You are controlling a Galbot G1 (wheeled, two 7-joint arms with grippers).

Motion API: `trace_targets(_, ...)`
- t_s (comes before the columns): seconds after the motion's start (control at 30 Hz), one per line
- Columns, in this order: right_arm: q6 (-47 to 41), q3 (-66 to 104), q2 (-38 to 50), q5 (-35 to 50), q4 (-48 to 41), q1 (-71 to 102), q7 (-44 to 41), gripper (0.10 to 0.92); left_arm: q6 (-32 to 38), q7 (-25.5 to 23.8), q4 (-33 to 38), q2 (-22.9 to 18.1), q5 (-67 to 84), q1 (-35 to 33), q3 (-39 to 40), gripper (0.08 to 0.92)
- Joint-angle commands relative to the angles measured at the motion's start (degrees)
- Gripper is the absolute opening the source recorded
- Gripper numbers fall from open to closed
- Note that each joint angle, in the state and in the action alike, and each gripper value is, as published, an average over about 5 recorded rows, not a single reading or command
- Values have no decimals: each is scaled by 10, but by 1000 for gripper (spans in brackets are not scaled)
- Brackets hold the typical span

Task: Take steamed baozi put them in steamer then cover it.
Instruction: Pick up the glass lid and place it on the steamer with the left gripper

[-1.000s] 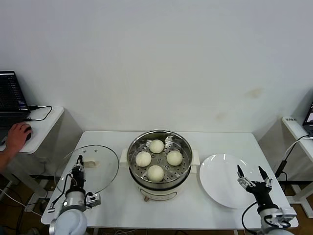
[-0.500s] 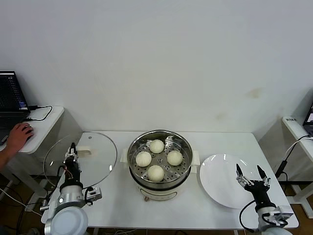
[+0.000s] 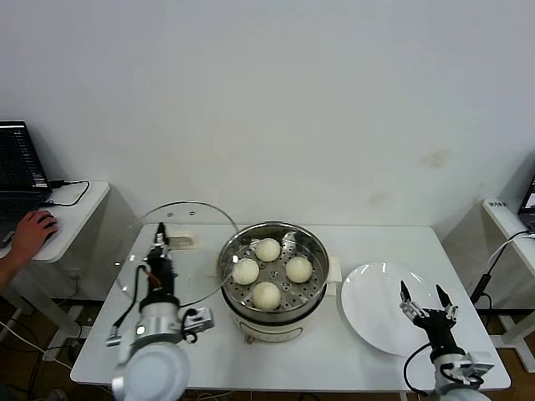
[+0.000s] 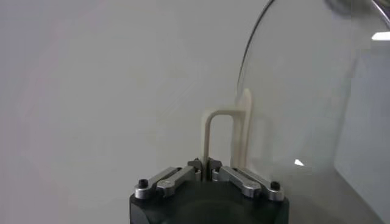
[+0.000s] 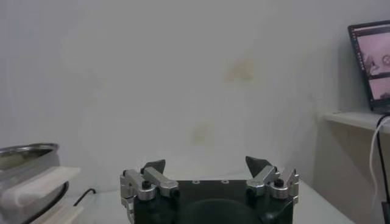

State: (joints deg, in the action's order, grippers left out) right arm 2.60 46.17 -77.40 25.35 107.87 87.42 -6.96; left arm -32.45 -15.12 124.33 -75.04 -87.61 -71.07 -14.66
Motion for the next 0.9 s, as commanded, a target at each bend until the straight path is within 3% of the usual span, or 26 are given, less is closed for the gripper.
trace_targets(0.03,1,5,-19,-16,-3,-1,-1,823,-11,-18,-91,-96,-61,82,121,133)
trace_targets(0.43,-1,8,-23,-19,-13,-11,-2,823,-14,-39,-145,-165,-100,117,161,133)
trace_targets(0.9,2,11,-27,-20,-22,-15,-3,823,-21,-43,-173,-169,-98,115,203,133)
